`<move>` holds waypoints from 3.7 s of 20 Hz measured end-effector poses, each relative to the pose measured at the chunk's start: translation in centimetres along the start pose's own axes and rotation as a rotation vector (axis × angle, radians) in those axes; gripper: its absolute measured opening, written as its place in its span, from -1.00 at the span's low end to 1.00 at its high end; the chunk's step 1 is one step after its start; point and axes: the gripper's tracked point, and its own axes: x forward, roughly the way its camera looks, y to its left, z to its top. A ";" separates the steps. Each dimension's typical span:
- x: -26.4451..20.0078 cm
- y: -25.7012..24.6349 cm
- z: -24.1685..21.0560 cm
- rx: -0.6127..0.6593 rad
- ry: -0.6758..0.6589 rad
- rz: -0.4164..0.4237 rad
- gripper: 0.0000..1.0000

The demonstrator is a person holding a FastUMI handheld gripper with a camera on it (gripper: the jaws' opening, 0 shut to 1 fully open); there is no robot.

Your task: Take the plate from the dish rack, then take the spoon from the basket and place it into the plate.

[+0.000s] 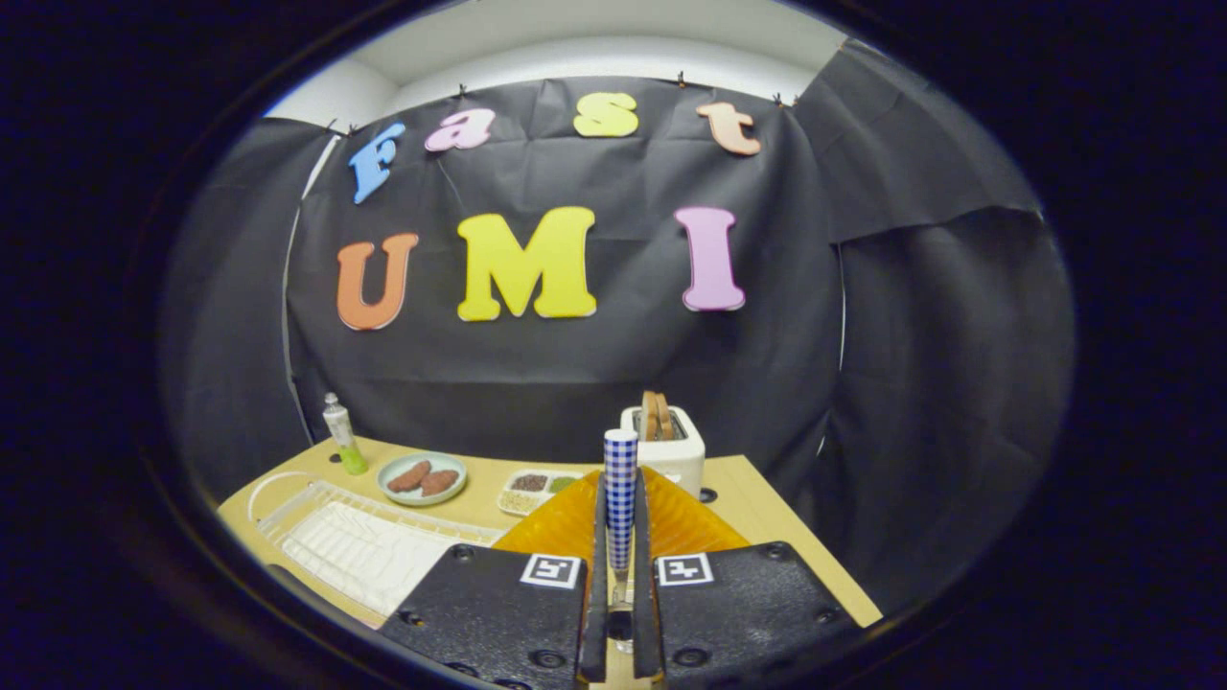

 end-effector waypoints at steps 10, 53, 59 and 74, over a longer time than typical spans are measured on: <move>-13.1 10.2 2.3 0.033 -0.109 0.075 -0.68; -18.7 17.1 -21.9 0.001 -0.103 0.061 0.86; -19.4 16.7 -19.0 0.022 -0.083 0.055 1.00; -23.7 12.2 -7.9 0.003 -0.157 -0.064 1.00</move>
